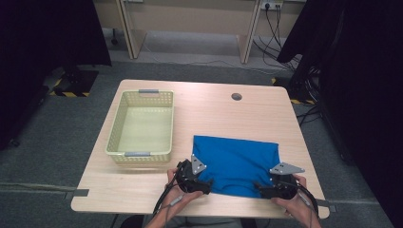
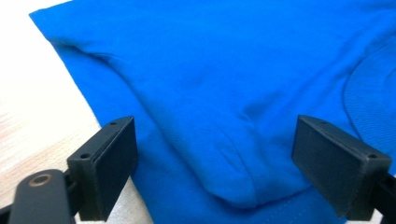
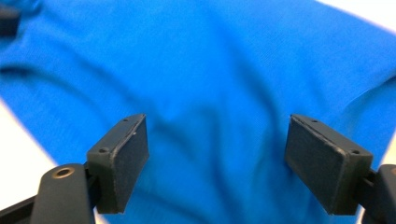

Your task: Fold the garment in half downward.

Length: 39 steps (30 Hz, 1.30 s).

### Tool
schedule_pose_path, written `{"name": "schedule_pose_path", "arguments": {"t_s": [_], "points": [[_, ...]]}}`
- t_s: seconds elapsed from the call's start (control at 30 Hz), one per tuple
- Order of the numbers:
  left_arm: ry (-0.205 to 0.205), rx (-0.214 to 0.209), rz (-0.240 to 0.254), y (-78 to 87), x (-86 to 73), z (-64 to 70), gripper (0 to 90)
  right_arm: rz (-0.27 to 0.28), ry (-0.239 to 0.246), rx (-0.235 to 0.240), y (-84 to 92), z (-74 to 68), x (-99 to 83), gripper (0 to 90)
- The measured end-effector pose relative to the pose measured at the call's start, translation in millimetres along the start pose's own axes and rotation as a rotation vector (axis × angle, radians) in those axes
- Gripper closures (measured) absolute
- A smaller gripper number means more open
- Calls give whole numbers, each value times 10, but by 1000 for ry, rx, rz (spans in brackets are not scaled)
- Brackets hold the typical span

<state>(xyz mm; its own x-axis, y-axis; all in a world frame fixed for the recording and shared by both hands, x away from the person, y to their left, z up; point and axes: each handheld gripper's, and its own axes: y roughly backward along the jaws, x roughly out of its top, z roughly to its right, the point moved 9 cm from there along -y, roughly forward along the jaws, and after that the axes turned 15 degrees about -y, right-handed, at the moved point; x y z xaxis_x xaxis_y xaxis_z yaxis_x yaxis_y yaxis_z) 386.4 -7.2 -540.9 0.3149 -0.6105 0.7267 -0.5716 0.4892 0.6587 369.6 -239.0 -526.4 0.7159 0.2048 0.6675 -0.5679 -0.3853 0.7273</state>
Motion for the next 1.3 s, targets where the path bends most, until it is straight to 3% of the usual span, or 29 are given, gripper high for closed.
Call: {"name": "schedule_pose_path", "arguments": {"t_s": [0.13,0.3,0.63,0.83,0.97,1.3], "points": [[-16,-3,-1,5,2,35,131,43,-30,-26,-69,58,167,211],[-11,-15,-1,48,-40,34,134,18,-46,-61,-251,140,171,206],[1,-38,7,121,-106,46,132,22,-49,-32,-304,139,197,184],[-3,-27,30,183,-107,47,132,23,-52,-44,-298,145,214,186],[25,-17,44,227,-113,-4,126,36,-64,-40,-264,122,237,181],[42,-28,20,227,-209,-51,122,14,-17,-16,-310,109,177,159]]}}
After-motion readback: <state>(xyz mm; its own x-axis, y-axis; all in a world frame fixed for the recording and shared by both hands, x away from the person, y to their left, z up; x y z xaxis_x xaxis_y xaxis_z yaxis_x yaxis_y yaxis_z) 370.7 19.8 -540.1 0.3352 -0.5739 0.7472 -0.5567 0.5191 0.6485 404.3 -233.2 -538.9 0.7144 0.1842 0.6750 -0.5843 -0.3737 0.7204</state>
